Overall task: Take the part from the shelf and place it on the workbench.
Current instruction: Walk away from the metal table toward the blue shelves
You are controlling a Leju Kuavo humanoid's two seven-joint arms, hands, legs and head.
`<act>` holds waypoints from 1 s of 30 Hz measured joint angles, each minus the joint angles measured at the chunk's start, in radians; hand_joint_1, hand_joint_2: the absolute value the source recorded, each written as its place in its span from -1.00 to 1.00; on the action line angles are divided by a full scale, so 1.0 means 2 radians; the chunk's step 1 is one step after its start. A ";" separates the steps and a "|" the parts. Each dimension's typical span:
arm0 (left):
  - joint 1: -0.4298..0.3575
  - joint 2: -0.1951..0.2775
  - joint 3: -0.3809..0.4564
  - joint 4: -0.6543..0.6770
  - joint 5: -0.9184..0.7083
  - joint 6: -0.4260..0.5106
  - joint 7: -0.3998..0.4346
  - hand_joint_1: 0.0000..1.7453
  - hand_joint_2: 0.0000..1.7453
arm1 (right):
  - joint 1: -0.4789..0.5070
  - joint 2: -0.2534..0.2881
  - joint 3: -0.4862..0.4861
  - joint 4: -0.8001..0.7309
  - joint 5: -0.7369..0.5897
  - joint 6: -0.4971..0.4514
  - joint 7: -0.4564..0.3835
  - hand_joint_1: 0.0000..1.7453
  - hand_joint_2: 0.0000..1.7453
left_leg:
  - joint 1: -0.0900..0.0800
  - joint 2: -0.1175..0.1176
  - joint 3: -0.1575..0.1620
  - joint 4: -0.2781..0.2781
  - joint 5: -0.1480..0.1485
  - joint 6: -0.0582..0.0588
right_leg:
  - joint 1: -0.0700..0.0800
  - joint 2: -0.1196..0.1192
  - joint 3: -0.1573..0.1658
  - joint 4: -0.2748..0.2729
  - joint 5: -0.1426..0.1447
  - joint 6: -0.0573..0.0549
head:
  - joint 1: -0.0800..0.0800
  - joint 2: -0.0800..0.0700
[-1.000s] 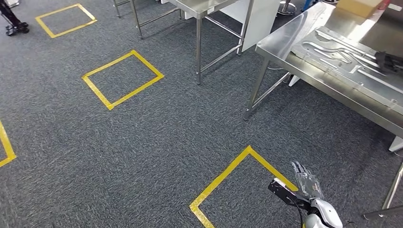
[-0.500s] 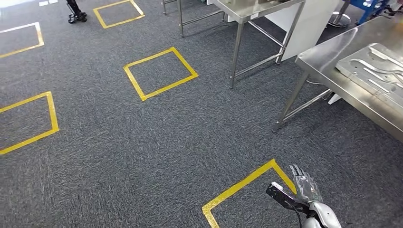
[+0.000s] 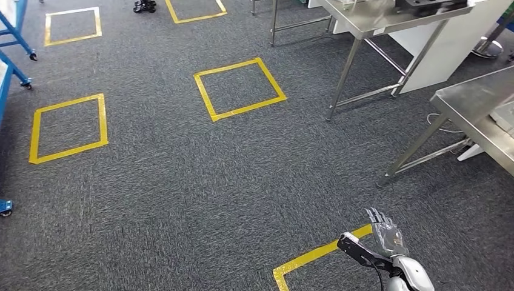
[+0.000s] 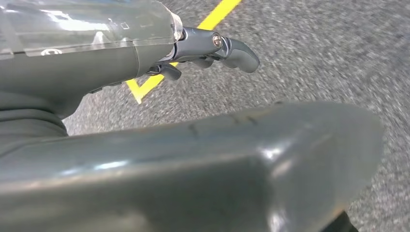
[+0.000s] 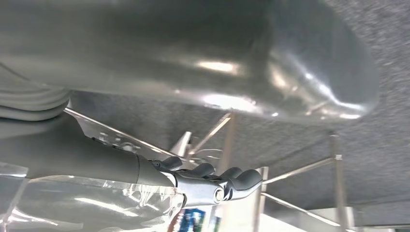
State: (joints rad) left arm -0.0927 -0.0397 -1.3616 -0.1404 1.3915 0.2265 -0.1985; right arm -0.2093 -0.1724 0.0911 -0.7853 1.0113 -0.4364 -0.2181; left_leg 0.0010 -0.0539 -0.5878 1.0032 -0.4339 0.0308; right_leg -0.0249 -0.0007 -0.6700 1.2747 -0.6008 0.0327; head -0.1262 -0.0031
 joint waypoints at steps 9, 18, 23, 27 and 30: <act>0.001 0.002 0.000 0.000 0.005 0.005 -0.001 -1.00 -1.00 | -0.014 0.002 0.001 0.011 0.001 -0.001 -0.010 -1.00 -1.00 | 0.002 -0.029 -0.012 0.015 -0.007 -0.020 | 0.001 0.021 0.052 -0.131 0.063 -0.019 | 0.000 0.000; -0.001 0.003 0.000 0.000 0.006 0.010 -0.005 -1.00 -1.00 | -0.020 0.004 0.001 0.024 -0.004 -0.007 -0.018 -1.00 -1.00 | 0.003 0.047 -0.026 0.050 -0.013 -0.025 | 0.006 -0.038 0.063 -0.133 0.054 -0.022 | 0.000 0.000; -0.001 0.003 0.000 0.000 0.006 0.011 -0.005 -1.00 -1.00 | -0.024 0.005 0.001 0.026 -0.003 -0.007 -0.019 -1.00 -1.00 | -0.003 0.047 -0.003 0.002 -0.001 -0.009 | 0.008 -0.057 0.069 -0.132 0.047 -0.009 | 0.000 0.000; -0.002 0.003 0.000 0.000 0.007 0.011 -0.006 -1.00 -1.00 | -0.025 0.005 0.002 0.028 -0.003 -0.008 -0.019 -1.00 -1.00 | -0.001 0.026 0.000 -0.003 0.003 0.001 | 0.004 -0.010 0.031 -0.049 -0.002 -0.004 | 0.000 0.000; -0.002 0.003 0.000 0.000 0.007 0.011 -0.006 -1.00 -1.00 | -0.021 0.004 0.002 0.032 -0.004 -0.008 -0.022 -1.00 -1.00 | -0.001 0.006 0.000 -0.003 0.003 0.001 | 0.004 -0.001 -0.005 0.010 -0.011 -0.004 | 0.000 0.000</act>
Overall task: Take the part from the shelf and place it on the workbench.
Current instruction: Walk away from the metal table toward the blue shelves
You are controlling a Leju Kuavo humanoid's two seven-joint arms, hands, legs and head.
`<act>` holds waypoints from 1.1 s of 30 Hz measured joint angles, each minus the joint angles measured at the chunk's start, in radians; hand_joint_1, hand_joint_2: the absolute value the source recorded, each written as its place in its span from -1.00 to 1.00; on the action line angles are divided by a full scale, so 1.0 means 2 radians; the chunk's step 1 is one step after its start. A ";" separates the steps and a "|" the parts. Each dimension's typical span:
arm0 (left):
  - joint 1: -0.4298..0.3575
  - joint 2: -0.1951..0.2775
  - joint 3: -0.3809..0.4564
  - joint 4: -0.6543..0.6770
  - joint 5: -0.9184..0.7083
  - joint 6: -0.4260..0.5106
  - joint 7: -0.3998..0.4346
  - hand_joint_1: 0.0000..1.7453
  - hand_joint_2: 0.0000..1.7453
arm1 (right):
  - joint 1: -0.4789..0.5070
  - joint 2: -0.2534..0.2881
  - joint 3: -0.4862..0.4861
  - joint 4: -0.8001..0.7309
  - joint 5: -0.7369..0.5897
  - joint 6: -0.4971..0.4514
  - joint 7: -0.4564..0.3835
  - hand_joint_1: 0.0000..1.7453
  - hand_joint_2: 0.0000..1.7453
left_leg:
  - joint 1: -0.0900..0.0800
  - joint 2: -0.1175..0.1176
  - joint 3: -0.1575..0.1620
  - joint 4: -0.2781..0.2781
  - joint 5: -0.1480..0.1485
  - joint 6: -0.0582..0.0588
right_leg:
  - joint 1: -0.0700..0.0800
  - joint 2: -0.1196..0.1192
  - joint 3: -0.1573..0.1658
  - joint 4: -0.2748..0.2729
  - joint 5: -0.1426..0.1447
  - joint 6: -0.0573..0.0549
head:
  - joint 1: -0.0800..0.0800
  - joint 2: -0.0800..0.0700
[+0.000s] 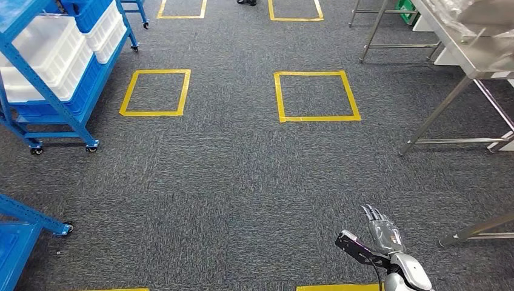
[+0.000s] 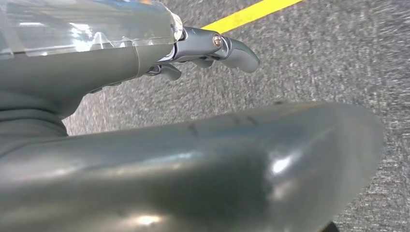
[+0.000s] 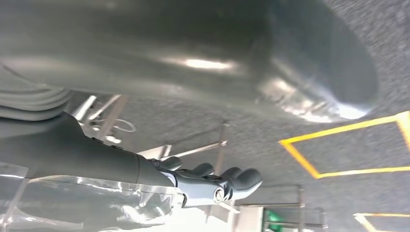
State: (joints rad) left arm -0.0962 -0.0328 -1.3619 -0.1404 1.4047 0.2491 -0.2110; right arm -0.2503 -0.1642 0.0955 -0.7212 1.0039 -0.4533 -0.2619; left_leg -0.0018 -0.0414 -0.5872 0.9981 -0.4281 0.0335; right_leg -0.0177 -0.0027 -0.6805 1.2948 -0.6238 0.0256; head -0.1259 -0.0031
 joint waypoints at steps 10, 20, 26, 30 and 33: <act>0.005 0.000 0.000 0.000 0.004 0.001 -0.001 -1.00 -1.00 | 0.002 0.011 0.004 -0.004 0.007 -0.002 0.006 -1.00 -1.00 | 0.002 -0.025 -0.012 0.024 -0.015 -0.023 | -0.003 0.014 0.054 -0.137 0.074 -0.021 | 0.000 0.000; 0.001 0.004 0.005 0.000 0.013 0.002 -0.012 -1.00 -1.00 | -0.013 0.018 0.011 -0.003 0.011 0.009 -0.002 -1.00 -1.00 | -0.001 0.050 -0.002 0.018 -0.011 -0.019 | 0.007 -0.046 0.063 -0.136 0.065 -0.024 | 0.000 0.000; 0.001 0.004 0.006 0.000 0.015 0.005 -0.013 -1.00 -1.00 | -0.032 0.021 0.017 0.021 0.004 -0.003 -0.013 -1.00 -1.00 | 0.000 0.026 0.007 -0.003 -0.001 -0.006 | 0.005 -0.030 0.057 -0.109 0.042 -0.009 | 0.000 0.000; 0.001 0.004 0.007 0.000 0.014 0.005 -0.014 -1.00 -1.00 | -0.026 0.020 0.017 0.039 -0.002 -0.010 -0.013 -1.00 -1.00 | 0.001 0.000 0.006 -0.004 0.000 -0.003 | 0.002 0.000 -0.001 -0.001 0.002 -0.006 | 0.000 0.000; 0.002 0.004 0.007 0.000 0.010 0.003 -0.014 -1.00 -1.00 | -0.017 0.020 0.017 0.042 -0.005 -0.015 -0.007 -1.00 -1.00 | 0.002 -0.021 0.007 0.001 -0.003 -0.007 | -0.002 0.009 0.022 -0.063 0.049 -0.005 | 0.000 0.000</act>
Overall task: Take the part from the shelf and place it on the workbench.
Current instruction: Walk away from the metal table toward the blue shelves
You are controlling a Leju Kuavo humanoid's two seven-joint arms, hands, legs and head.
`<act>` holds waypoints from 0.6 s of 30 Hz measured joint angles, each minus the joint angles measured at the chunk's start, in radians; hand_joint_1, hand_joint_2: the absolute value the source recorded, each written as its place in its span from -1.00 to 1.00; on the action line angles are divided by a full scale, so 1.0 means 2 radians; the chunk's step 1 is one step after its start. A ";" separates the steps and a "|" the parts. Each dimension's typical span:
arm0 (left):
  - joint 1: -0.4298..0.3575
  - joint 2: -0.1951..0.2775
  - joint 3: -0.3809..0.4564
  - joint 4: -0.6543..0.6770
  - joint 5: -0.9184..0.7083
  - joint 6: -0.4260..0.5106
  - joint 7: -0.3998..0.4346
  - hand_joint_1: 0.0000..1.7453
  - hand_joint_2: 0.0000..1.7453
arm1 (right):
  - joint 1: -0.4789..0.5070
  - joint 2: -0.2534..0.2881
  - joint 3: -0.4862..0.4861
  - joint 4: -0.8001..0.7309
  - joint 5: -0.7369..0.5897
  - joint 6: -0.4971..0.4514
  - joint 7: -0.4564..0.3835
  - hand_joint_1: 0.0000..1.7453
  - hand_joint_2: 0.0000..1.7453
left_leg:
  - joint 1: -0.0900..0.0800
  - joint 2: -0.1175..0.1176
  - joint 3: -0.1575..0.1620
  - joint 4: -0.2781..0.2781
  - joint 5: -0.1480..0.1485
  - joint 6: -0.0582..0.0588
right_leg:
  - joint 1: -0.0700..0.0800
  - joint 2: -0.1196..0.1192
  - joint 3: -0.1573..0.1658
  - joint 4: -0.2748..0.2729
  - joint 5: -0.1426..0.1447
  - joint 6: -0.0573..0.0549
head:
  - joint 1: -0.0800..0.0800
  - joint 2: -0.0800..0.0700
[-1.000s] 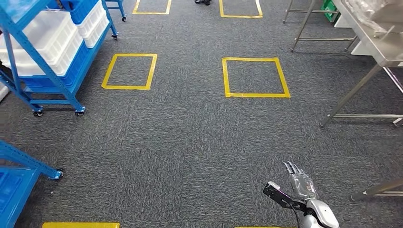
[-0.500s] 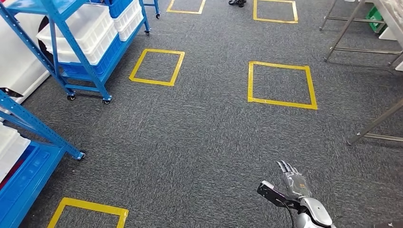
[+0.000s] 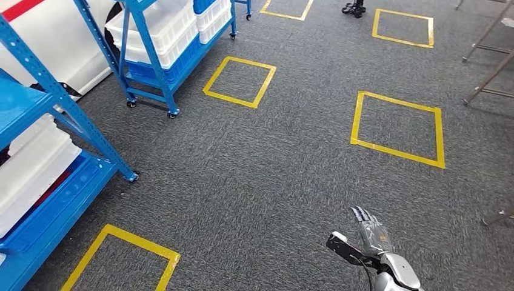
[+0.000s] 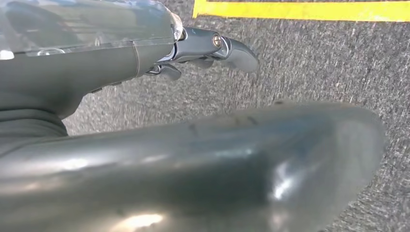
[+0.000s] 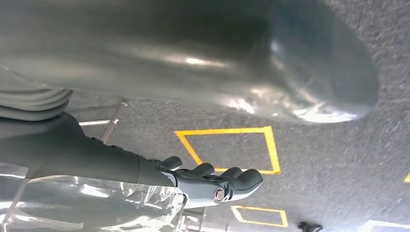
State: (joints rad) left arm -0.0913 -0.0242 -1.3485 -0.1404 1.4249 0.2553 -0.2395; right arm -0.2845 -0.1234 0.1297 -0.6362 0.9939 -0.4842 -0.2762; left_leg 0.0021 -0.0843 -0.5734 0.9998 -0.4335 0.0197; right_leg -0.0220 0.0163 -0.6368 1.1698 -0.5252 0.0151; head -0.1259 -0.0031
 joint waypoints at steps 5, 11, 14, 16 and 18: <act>0.002 0.000 0.000 0.000 0.004 -0.006 -0.002 -1.00 -1.00 | 0.016 0.002 0.003 -0.008 0.003 0.002 0.011 -1.00 -1.00 | 0.001 -0.025 -0.007 0.005 -0.002 -0.015 | 0.001 0.016 0.029 -0.065 0.024 -0.009 | 0.000 0.000; 0.003 0.000 0.016 0.000 0.032 -0.023 -0.010 -1.00 -1.00 | 0.024 0.009 0.013 -0.023 0.009 0.019 0.017 -1.00 -1.00 | 0.001 0.034 -0.065 0.128 -0.068 -0.024 | 0.005 -0.019 0.031 -0.070 0.024 -0.027 | 0.000 0.000; 0.005 -0.001 0.022 0.000 0.036 -0.027 -0.015 -1.00 -1.00 | 0.027 0.015 0.018 -0.024 0.010 0.026 0.018 -1.00 -1.00 | 0.001 0.040 -0.067 0.135 -0.057 -0.023 | 0.008 -0.039 0.033 -0.070 0.022 -0.028 | 0.000 0.000; 0.004 -0.001 0.027 0.000 0.040 -0.030 -0.017 -1.00 -1.00 | 0.026 0.018 0.020 -0.025 0.010 0.030 0.019 -1.00 -1.00 | -0.003 0.059 -0.029 0.063 -0.025 -0.017 | 0.010 -0.051 0.036 -0.070 0.019 -0.026 | 0.000 0.000; 0.003 -0.001 0.032 0.000 0.046 -0.034 -0.018 -1.00 -1.00 | 0.025 0.019 0.021 -0.025 0.010 0.034 0.021 -1.00 -1.00 | -0.008 0.077 -0.005 0.015 -0.010 -0.010 | 0.012 -0.062 0.039 -0.069 0.017 -0.022 | 0.000 0.000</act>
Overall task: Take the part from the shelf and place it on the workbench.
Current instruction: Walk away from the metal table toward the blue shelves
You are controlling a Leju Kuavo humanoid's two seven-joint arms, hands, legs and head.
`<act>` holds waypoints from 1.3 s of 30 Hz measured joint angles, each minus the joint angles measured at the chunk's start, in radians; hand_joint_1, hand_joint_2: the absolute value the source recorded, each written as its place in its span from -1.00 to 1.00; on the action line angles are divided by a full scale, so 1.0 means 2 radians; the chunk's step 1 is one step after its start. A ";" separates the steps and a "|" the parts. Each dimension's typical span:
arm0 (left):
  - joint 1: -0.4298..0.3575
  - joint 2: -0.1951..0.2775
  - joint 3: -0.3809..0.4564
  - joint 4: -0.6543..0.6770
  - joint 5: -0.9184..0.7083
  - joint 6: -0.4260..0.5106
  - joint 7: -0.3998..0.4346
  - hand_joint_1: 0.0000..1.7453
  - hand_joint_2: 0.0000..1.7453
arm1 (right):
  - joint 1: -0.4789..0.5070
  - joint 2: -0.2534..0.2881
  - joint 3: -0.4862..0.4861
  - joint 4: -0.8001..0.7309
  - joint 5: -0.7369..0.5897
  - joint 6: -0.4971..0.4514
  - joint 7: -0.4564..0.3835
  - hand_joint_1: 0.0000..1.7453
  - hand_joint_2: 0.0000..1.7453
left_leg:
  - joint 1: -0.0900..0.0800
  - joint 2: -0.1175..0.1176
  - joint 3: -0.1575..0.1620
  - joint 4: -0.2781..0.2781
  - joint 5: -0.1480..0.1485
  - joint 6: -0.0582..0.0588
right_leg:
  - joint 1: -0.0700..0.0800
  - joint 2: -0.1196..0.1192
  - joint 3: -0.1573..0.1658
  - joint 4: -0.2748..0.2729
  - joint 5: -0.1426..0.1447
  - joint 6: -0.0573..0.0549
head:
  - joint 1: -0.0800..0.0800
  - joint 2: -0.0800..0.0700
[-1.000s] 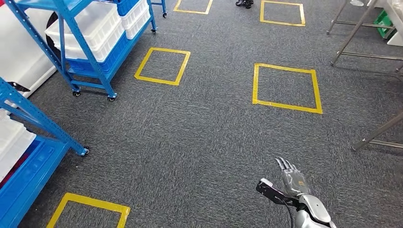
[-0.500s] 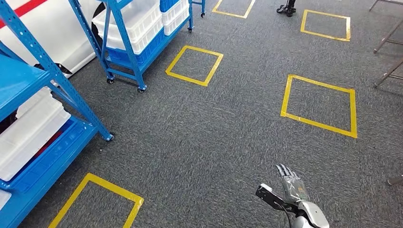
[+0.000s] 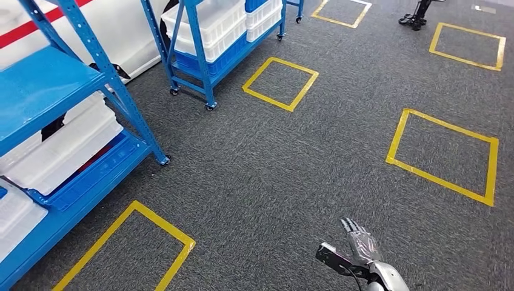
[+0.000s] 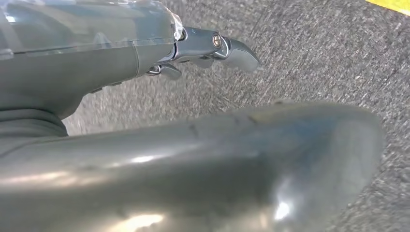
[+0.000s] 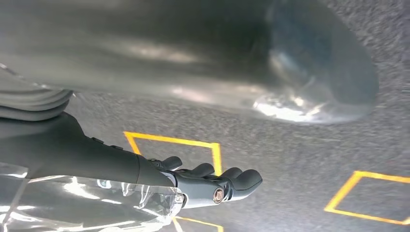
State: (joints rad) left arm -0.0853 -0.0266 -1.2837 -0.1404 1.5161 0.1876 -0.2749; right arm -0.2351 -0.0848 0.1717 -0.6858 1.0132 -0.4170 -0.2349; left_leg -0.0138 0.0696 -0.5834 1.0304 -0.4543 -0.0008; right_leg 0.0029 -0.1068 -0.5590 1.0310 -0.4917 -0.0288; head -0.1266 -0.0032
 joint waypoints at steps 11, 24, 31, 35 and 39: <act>-0.002 -0.003 0.035 0.000 0.027 -0.013 0.011 -1.00 -1.00 | -0.010 -0.004 0.000 0.008 -0.021 0.005 -0.008 -1.00 -1.00 | 0.005 -0.062 0.005 -0.016 0.012 0.014 | -0.010 0.053 -0.063 0.124 -0.046 0.020 | 0.000 0.000; -0.007 -0.004 0.058 0.000 0.027 -0.009 0.024 -1.00 -1.00 | -0.024 -0.007 -0.006 0.028 -0.018 -0.001 -0.009 -1.00 -1.00 | 0.010 -0.044 -0.058 0.103 -0.047 -0.014 | -0.011 0.049 -0.011 0.000 0.013 0.001 | -0.001 0.000; -0.007 -0.004 0.058 0.000 0.026 -0.004 0.024 -1.00 -1.00 | -0.025 -0.006 -0.006 0.035 -0.018 -0.003 -0.009 -1.00 -1.00 | 0.010 -0.003 -0.006 0.006 0.004 -0.011 | -0.009 0.009 -0.004 0.000 0.007 0.007 | -0.001 0.000; -0.008 -0.004 0.058 0.000 0.026 -0.004 0.025 -1.00 -1.00 | -0.025 -0.006 -0.006 0.035 -0.019 -0.003 -0.009 -1.00 -1.00 | 0.008 0.001 -0.001 -0.003 0.004 -0.007 | -0.007 0.003 -0.003 0.000 0.006 0.010 | -0.001 0.000; -0.013 -0.004 0.068 0.000 0.027 -0.001 0.024 -1.00 -1.00 | -0.032 -0.006 -0.009 0.042 -0.021 -0.003 -0.010 -1.00 -1.00 | 0.008 -0.040 0.001 -0.014 0.013 0.014 | -0.011 0.046 -0.045 0.095 -0.048 0.026 | 0.000 0.000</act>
State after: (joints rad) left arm -0.1108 -0.0344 -1.1467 -0.1411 1.5703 0.1863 -0.2270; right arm -0.2995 -0.0969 0.1529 -0.6019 0.9715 -0.4238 -0.2556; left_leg 0.0022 -0.0104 -0.5812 1.0026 -0.4273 0.0278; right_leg -0.0185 -0.0149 -0.6484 1.2215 -0.5887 0.0233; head -0.1268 -0.0032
